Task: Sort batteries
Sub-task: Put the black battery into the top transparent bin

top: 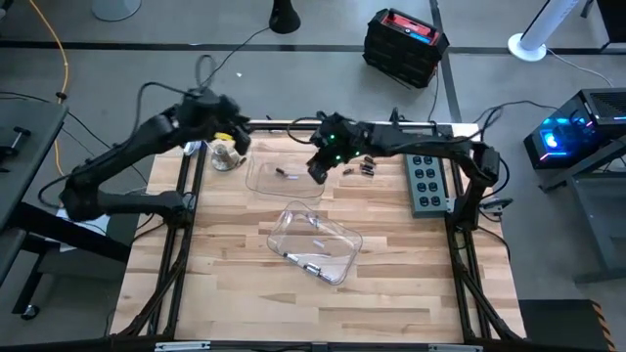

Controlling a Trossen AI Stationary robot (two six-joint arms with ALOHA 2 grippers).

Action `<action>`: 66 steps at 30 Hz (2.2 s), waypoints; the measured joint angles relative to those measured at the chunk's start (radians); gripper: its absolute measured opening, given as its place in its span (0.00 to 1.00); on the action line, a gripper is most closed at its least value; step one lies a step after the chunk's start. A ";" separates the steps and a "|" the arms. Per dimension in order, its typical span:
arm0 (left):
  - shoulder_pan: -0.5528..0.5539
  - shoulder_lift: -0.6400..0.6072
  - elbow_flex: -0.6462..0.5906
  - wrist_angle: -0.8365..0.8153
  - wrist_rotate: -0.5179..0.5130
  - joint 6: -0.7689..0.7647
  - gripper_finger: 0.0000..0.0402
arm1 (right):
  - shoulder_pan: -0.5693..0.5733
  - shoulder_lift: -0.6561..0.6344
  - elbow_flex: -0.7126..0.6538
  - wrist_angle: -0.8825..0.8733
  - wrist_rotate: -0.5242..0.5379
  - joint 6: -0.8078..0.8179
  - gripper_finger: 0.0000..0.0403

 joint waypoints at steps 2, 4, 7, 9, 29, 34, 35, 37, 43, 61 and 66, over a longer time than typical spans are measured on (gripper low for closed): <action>0.024 -0.054 -0.032 -0.006 0.000 -0.029 0.39 | -0.007 0.011 -0.083 0.134 -0.021 0.065 0.00; 0.039 -0.088 -0.065 -0.035 0.000 -0.067 0.39 | -0.008 0.016 -0.134 0.174 -0.012 0.096 0.00; 0.045 -0.122 -0.124 -0.083 0.002 -0.128 0.39 | -0.015 0.011 -0.162 0.085 0.049 0.084 0.00; 0.043 -0.135 -0.158 -0.089 0.004 -0.152 0.39 | -0.034 -0.008 -0.154 -0.028 0.073 0.042 0.00; 0.007 -0.267 -0.199 -0.100 0.168 -0.246 0.39 | -0.369 -0.110 -0.420 -0.146 0.131 0.152 0.33; 0.008 -0.270 -0.199 -0.091 0.164 -0.259 0.39 | -0.366 -0.069 -0.471 -0.075 0.132 0.180 0.46; 0.009 -0.269 -0.199 -0.079 0.161 -0.266 0.39 | -0.366 -0.057 -0.479 -0.046 0.135 0.180 0.47; 0.009 -0.267 -0.199 -0.040 0.159 -0.285 0.39 | -0.367 -0.032 -0.488 -0.004 0.139 0.164 0.48; 0.009 -0.261 -0.199 0.087 0.118 -0.409 0.39 | -0.377 0.021 -0.487 -0.019 0.218 0.056 0.48; 0.009 -0.265 -0.198 0.283 0.083 -0.473 0.39 | -0.355 -0.038 -0.498 -0.091 0.217 -0.110 0.06; 0.009 -0.264 -0.198 0.255 0.084 -0.426 0.39 | -0.294 -0.198 -0.445 0.061 0.106 -0.051 0.06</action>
